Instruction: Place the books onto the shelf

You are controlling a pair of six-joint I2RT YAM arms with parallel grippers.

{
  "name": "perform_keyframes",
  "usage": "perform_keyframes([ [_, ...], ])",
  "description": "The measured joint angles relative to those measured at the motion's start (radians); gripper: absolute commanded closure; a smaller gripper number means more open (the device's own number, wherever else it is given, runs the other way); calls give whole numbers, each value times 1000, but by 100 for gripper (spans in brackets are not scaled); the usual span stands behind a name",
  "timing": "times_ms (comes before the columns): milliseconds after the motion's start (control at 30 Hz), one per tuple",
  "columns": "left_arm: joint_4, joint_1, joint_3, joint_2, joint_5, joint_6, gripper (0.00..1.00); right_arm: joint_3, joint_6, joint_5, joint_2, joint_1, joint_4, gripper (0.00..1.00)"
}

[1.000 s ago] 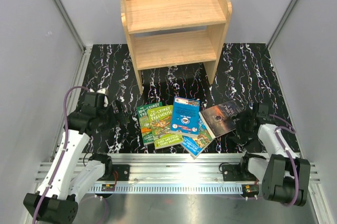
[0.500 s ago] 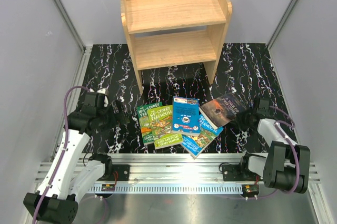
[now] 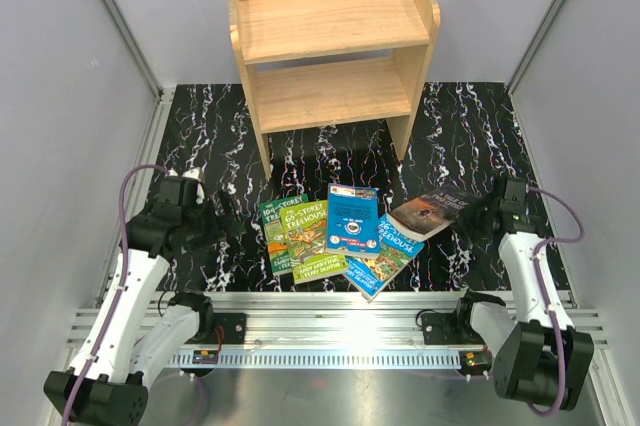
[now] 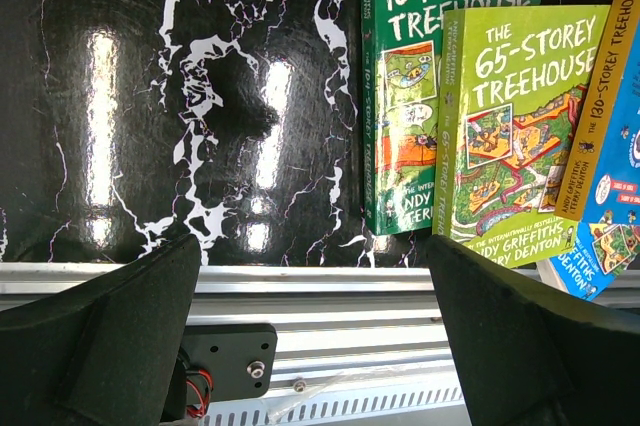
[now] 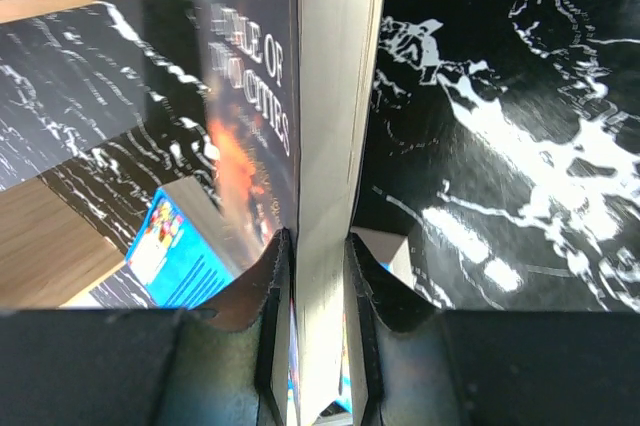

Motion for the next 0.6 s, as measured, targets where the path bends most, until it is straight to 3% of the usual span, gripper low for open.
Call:
perform_keyframes([
  [400,0,0,0,-16,0,0,1,278,-58,75,-115,0,-344,100],
  [600,0,0,0,-25,0,0,1,503,-96,74,-117,0,-442,100],
])
